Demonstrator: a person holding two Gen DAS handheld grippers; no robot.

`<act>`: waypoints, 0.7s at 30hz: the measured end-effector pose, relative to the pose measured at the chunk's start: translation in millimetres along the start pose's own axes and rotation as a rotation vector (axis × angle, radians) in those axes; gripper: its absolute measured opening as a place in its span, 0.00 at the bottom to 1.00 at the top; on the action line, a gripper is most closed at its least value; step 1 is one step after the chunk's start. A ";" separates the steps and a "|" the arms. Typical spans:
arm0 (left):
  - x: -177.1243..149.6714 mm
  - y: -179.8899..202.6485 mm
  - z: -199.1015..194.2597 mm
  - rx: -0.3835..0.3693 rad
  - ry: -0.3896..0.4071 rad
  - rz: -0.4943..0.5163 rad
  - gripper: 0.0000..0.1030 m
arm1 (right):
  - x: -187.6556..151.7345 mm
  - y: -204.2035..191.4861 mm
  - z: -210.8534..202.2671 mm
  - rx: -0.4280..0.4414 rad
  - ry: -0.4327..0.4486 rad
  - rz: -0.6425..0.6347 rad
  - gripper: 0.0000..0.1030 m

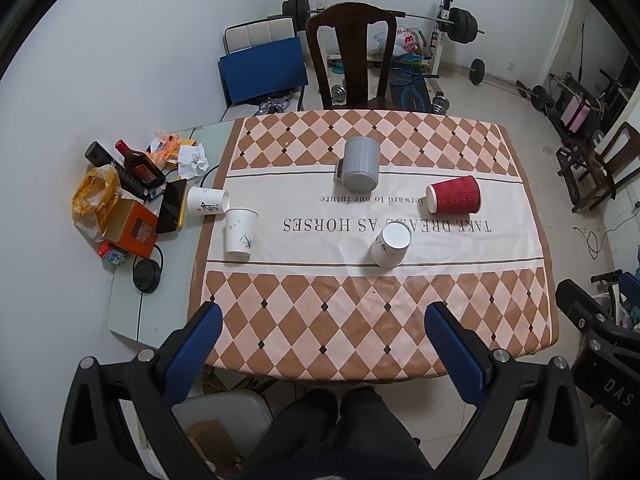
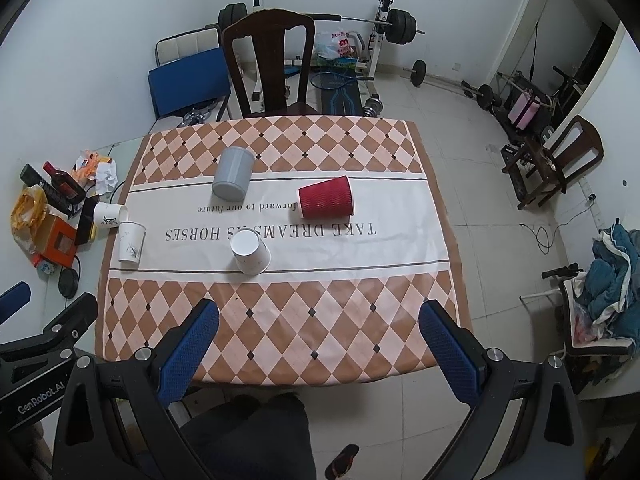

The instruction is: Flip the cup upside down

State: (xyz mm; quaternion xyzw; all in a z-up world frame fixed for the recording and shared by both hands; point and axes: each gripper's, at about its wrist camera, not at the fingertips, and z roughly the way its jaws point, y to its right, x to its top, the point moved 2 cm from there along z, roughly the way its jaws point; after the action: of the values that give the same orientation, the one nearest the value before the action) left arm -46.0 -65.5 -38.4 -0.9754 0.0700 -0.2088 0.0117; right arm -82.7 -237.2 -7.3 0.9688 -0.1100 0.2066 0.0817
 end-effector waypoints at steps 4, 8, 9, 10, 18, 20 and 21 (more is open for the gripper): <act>-1.7 -0.8 -1.1 -0.003 0.000 0.001 1.00 | 0.4 0.1 0.5 -0.003 0.000 -0.002 0.98; -3.3 -2.8 -0.7 -0.008 0.002 0.008 1.00 | -2.3 0.8 2.5 -0.004 -0.003 -0.001 0.98; -4.2 -3.4 -1.0 -0.008 0.002 0.008 1.00 | -4.3 2.0 1.8 -0.004 -0.004 -0.001 0.98; -3.3 -2.4 -0.7 -0.008 0.001 0.006 1.00 | -5.5 2.0 2.9 -0.005 -0.003 0.000 0.98; -5.9 -2.8 -1.4 -0.013 0.000 0.009 1.00 | -10.6 1.4 4.6 -0.007 -0.008 0.004 0.98; -6.3 -1.4 -1.2 -0.013 0.001 0.012 1.00 | -7.8 0.5 4.7 -0.007 -0.007 0.000 0.98; -8.0 -2.6 -1.8 -0.014 0.002 0.013 1.00 | -9.0 1.0 4.6 -0.007 -0.007 0.001 0.98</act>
State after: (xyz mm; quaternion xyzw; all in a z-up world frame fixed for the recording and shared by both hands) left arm -53.6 -61.8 -39.8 -0.9748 0.0776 -0.2091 0.0062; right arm -89.2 -237.4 -15.1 0.9691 -0.1114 0.2030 0.0848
